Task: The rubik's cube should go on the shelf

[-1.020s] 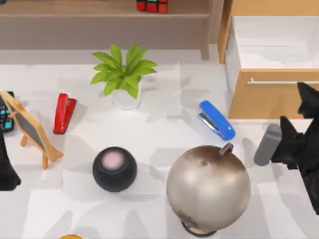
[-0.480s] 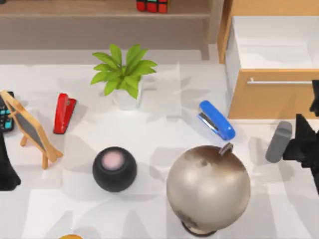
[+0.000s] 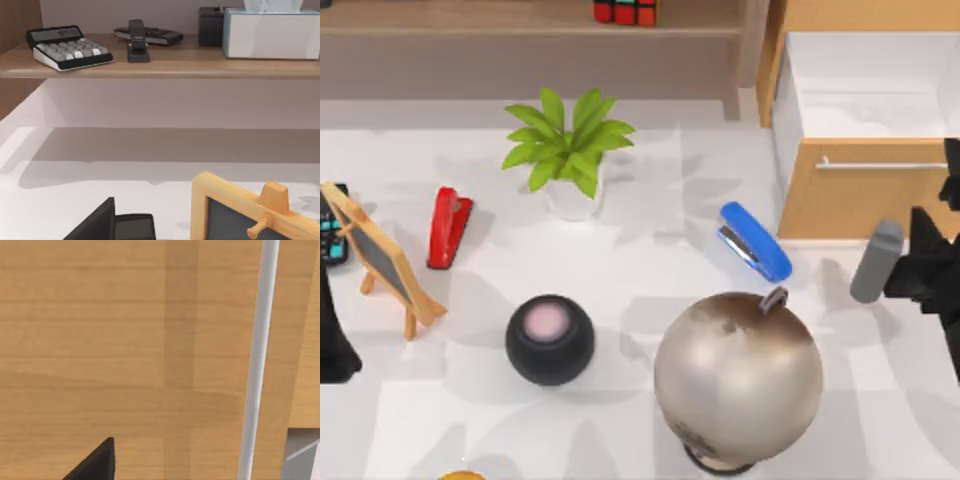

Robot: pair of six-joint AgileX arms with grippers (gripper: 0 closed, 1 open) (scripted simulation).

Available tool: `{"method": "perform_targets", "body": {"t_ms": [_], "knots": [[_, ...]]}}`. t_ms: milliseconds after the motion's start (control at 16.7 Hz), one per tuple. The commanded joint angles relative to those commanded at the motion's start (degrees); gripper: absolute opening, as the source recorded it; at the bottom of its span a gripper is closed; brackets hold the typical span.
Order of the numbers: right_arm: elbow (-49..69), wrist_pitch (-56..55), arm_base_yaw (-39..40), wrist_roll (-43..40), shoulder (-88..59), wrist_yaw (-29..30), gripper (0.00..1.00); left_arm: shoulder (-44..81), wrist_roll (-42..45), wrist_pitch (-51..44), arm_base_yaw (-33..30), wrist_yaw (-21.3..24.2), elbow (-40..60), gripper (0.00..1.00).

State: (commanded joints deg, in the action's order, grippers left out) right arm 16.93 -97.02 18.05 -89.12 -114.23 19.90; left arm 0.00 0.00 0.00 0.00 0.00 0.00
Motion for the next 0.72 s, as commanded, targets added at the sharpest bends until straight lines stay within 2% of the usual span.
{"method": "perform_targets", "body": {"t_ms": [360,720], "knots": [[0.79,0.76,-0.39,0.01,-0.02,-0.39,1.0,0.0,0.0,0.0,0.0,0.0,0.0,1.0],[0.79,0.76,-0.39,0.01,-0.02,-0.39,0.55,0.0,0.0,0.0,0.0,0.0,0.0,1.0]]}}
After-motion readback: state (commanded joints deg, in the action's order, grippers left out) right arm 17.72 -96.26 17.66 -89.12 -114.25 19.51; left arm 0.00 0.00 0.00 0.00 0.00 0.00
